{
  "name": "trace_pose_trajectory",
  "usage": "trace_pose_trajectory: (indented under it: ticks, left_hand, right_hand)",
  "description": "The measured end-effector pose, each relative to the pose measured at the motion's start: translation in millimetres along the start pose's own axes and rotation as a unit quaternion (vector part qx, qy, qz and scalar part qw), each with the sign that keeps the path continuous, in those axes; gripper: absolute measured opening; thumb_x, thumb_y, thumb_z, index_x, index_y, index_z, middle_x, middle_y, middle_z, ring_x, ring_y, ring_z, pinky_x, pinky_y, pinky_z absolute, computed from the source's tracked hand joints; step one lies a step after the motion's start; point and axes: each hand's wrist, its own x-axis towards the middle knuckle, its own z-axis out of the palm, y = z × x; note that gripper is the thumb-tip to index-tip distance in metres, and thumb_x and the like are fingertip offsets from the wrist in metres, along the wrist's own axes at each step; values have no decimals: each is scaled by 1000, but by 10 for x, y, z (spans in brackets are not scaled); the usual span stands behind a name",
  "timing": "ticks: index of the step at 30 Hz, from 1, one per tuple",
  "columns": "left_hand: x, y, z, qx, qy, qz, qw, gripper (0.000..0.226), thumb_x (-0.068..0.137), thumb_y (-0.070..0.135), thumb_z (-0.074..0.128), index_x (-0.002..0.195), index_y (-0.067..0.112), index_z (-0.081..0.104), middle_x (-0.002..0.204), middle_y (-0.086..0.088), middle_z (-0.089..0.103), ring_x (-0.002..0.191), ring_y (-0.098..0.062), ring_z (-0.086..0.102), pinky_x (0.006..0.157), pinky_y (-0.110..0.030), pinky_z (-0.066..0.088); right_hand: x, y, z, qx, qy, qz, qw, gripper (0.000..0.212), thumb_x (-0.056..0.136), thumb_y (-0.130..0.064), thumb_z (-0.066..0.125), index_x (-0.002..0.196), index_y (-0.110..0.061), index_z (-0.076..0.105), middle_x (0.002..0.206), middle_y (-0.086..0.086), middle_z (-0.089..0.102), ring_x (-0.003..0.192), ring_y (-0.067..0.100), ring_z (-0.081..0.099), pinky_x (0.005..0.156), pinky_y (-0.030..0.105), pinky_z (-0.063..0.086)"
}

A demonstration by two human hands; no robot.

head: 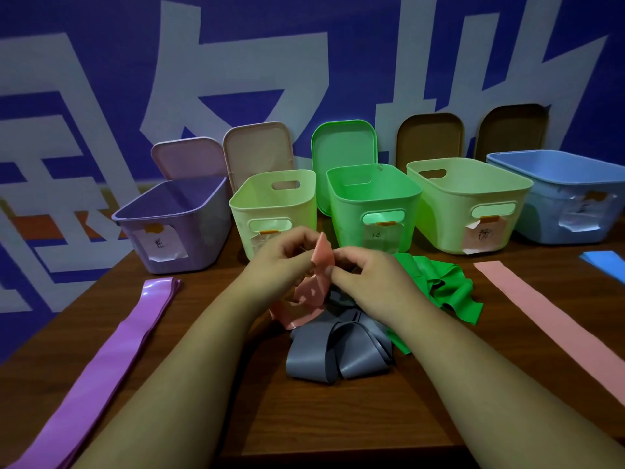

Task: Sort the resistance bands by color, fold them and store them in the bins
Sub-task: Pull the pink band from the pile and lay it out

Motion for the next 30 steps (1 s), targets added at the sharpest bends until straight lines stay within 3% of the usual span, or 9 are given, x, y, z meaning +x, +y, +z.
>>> trace_pose_trajectory:
  ticks: [4, 7, 11, 14, 18, 20, 24, 30]
  left_hand:
    - [43, -26, 6, 24, 24, 9, 999, 11, 91, 11, 76, 97, 20, 75, 85, 5, 70, 66, 2, 58, 66, -22, 45]
    - [72, -60, -6, 47, 44, 3, 998, 7, 93, 20, 75, 93, 27, 73, 89, 2, 72, 76, -4, 62, 70, -28, 48]
    - [80, -64, -32, 70, 47, 16, 996, 6, 89, 29, 78, 91, 30, 72, 90, 3, 73, 83, -8, 65, 75, -35, 53]
    - [79, -54, -43, 110, 59, 26, 992, 12, 90, 22, 79, 88, 29, 70, 84, 9, 70, 76, -1, 60, 68, -18, 47]
    - [86, -68, -66, 131, 76, 43, 988, 16, 89, 13, 78, 89, 26, 69, 86, 7, 72, 78, -4, 62, 69, -22, 49]
    - [89, -68, -75, 139, 83, 46, 986, 13, 91, 15, 78, 91, 24, 70, 88, 4, 73, 81, -12, 65, 73, -31, 53]
    - [83, -69, -97, 157, 95, 58, 981, 10, 93, 24, 79, 91, 24, 69, 87, -1, 71, 85, -28, 66, 77, -49, 55]
    - [67, -28, -110, 42, 87, 28, 995, 10, 99, 16, 65, 89, 17, 62, 81, -2, 64, 76, -14, 58, 75, -40, 50]
  right_hand:
    - [-8, -5, -10, 2, 9, -14, 1000, 18, 93, -36, 78, 109, -42, 79, 95, -20, 78, 88, 1, 72, 86, 38, 61]
    - [-25, -21, -32, 25, 11, -19, 999, 19, 92, -29, 81, 109, -38, 81, 95, -23, 78, 87, -6, 71, 82, 23, 57]
    - [-44, -50, -48, 35, 21, -22, 999, 18, 91, -24, 83, 105, -35, 81, 93, -22, 78, 86, -7, 70, 82, 20, 55]
    - [-42, -50, -50, 29, 49, -31, 998, 22, 88, -19, 85, 105, -32, 81, 94, -19, 76, 82, -11, 66, 72, 9, 45]
    - [-25, -45, -36, -4, 71, -36, 997, 26, 84, -22, 88, 105, -35, 80, 103, -15, 72, 91, -8, 65, 74, 12, 45]
    - [-35, -60, -37, -7, 72, -45, 996, 26, 85, -20, 88, 105, -34, 81, 101, -14, 71, 83, -11, 61, 71, 7, 42]
    - [-37, -58, -36, -17, 81, -64, 995, 16, 87, -22, 86, 96, -34, 79, 97, -11, 68, 79, -4, 60, 70, 11, 44]
    - [-20, -47, -9, -82, 43, -41, 995, 8, 90, -24, 75, 86, -28, 69, 95, -10, 61, 87, 5, 60, 77, 27, 49]
